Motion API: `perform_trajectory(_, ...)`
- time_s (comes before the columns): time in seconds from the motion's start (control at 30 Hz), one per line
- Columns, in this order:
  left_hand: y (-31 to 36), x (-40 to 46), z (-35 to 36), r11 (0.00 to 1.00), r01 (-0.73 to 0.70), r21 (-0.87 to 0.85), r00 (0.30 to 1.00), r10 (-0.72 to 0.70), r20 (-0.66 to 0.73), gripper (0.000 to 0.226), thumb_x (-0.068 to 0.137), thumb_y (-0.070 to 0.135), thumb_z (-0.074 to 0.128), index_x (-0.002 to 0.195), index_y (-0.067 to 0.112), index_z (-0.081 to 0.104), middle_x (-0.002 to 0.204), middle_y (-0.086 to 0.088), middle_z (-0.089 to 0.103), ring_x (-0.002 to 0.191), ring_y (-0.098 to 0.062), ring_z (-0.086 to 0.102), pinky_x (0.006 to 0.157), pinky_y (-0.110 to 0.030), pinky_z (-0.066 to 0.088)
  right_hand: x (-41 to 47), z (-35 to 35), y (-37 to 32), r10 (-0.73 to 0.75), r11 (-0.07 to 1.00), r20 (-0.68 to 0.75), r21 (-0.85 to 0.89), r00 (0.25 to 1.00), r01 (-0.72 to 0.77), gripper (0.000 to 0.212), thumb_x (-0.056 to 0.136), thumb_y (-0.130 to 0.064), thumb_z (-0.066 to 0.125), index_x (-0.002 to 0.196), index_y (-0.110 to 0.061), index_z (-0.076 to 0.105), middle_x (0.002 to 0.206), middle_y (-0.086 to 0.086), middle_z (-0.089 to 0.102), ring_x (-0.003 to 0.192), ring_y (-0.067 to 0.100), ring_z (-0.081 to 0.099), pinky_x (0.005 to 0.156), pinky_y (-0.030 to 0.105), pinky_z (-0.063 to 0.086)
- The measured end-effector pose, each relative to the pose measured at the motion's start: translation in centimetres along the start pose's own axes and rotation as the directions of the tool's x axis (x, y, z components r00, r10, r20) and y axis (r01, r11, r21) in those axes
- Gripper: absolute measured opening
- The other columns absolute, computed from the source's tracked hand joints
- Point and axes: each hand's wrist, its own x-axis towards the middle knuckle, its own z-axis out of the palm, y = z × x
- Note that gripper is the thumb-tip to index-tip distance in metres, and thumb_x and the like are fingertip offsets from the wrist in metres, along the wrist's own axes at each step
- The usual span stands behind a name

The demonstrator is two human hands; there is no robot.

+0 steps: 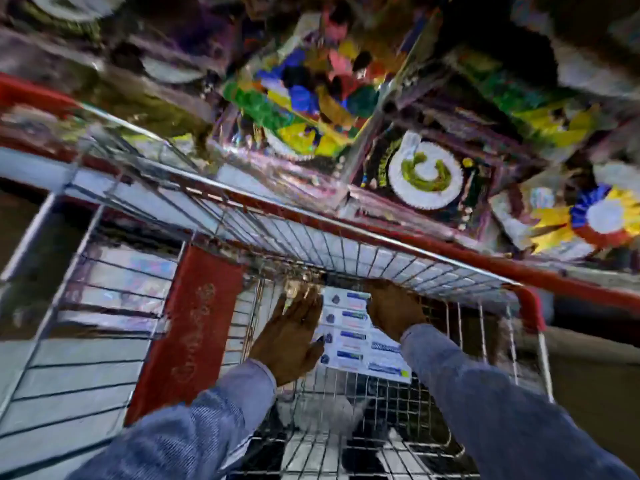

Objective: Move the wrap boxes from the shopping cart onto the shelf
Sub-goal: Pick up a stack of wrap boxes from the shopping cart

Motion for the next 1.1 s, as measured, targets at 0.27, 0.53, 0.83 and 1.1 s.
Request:
perform_trajectory(0.27, -1.6, 4.9, 7.3, 0.997, -0.077, -0.024, 0.995, 0.079, 0.066, 0.053, 0.098, 0.026, 0.046, 0.142, -0.003, 0.044, 0.145, -0.025, 0.05, 0.135, -0.042, 0.046, 0.116, -0.05, 0.033, 6.6, 7.6, 4.6, -0.018, 0.999, 0.115, 0.048, 0.993, 0.013, 0.049, 0.096, -0.048, 0.047, 0.137, -0.021, 0.049, 0.123, 0.021, 0.067, 0.109, 0.041, 0.065, 0.087, 0.05, 0.057)
perform_trajectory(0.53, -1.4, 5.1, 9.2, 0.993, -0.119, 0.022, 0.991, 0.117, 0.061, 0.046, 0.077, 0.011, 0.076, 0.119, -0.005, 0.064, 0.131, -0.025, 0.062, 0.123, -0.04, 0.059, 0.1, -0.05, 0.052, 6.5, 5.3, 5.3, -0.12, 0.993, 0.179, 0.041, 0.976, 0.114, 0.06, 0.096, -0.047, 0.052, 0.149, -0.024, 0.035, 0.142, 0.012, 0.055, 0.125, 0.035, 0.054, 0.1, 0.046, 0.047)
perform_trajectory(0.83, -2.2, 7.6, 8.8, 0.995, -0.101, 0.028, 0.994, 0.1, 0.038, 0.053, 0.08, 0.004, 0.074, 0.131, 0.001, 0.057, 0.126, -0.017, 0.062, 0.112, -0.035, 0.06, 0.095, -0.044, 0.054, 6.8, 6.0, 4.3, -0.136, 0.973, 0.171, -0.164, 0.976, 0.165, 0.068, 0.096, -0.039, 0.053, 0.152, -0.014, 0.023, 0.143, 0.017, 0.049, 0.124, 0.039, 0.052, 0.1, 0.046, 0.047)
perform_trajectory(1.1, -2.3, 8.9, 8.6, 0.997, -0.043, -0.063, 0.971, 0.056, 0.23, 0.067, 0.089, 0.011, 0.069, 0.143, -0.003, 0.033, 0.117, -0.026, 0.065, 0.108, -0.039, 0.064, 0.088, -0.043, 0.055, 6.8, 5.9, 3.5, -0.109, 0.963, 0.084, -0.237, 0.991, 0.126, 0.051, 0.09, -0.028, 0.063, 0.132, -0.006, 0.045, 0.117, 0.018, 0.067, 0.105, 0.038, 0.065, 0.084, 0.044, 0.054)
